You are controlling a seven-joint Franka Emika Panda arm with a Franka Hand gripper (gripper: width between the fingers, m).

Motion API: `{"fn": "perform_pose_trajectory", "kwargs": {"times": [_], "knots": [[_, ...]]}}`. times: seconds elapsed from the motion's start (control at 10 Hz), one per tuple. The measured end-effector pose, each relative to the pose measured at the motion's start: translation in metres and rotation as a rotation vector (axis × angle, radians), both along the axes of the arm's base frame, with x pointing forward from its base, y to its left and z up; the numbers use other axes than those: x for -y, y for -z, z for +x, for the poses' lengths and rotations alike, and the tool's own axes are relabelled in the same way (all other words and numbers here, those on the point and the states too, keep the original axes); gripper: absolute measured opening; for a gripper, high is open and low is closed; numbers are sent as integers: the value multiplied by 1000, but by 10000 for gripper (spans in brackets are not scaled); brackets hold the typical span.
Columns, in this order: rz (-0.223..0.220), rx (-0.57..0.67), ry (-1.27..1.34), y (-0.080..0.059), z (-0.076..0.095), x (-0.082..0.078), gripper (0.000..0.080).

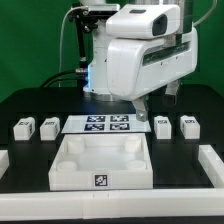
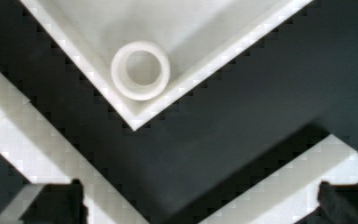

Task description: Assemble one leg

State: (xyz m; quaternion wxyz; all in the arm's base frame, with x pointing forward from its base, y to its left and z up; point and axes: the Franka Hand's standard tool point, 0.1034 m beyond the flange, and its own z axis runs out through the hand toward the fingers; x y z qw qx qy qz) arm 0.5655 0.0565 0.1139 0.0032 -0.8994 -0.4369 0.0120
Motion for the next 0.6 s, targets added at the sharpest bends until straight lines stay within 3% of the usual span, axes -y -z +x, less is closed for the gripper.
{"fn": "perform_pose_trajectory", "kwargs": {"times": [0.6], "knots": [[0,-1,0,1,0,0,650]]}}
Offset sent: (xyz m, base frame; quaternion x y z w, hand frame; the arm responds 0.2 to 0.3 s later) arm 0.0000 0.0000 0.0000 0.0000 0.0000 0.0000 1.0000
